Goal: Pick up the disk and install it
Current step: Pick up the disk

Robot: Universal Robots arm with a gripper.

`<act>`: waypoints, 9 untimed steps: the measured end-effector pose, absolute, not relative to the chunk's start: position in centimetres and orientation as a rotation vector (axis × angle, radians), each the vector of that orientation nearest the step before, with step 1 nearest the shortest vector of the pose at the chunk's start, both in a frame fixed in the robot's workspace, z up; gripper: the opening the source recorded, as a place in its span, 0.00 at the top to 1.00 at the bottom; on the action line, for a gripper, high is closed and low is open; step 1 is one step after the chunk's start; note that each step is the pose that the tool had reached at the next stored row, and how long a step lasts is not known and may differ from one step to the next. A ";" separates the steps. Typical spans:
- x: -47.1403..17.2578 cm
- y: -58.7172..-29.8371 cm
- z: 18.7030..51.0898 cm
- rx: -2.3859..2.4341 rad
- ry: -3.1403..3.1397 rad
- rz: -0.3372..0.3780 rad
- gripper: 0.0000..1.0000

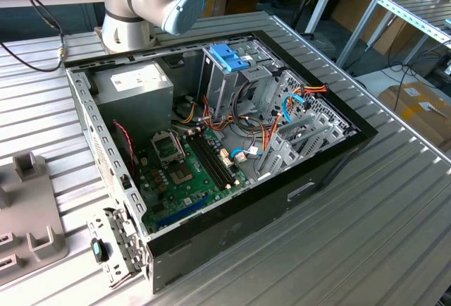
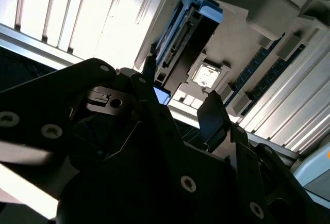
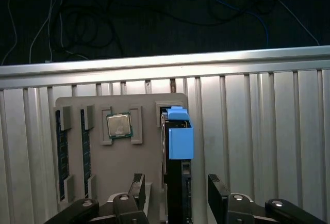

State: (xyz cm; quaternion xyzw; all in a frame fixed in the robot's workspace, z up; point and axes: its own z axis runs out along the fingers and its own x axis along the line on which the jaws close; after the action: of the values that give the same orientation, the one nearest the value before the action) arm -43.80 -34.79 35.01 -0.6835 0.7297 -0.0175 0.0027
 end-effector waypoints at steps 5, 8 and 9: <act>-43.8 -34.8 35.0 -2.144 2.289 -0.055 0.40; -43.8 -34.8 35.0 -2.144 2.289 -0.054 0.40; -43.8 -34.8 34.9 -2.144 2.289 -0.054 0.40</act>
State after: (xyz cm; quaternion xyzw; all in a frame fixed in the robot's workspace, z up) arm -43.80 -34.79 34.93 -0.6835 0.7297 -0.0174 0.0027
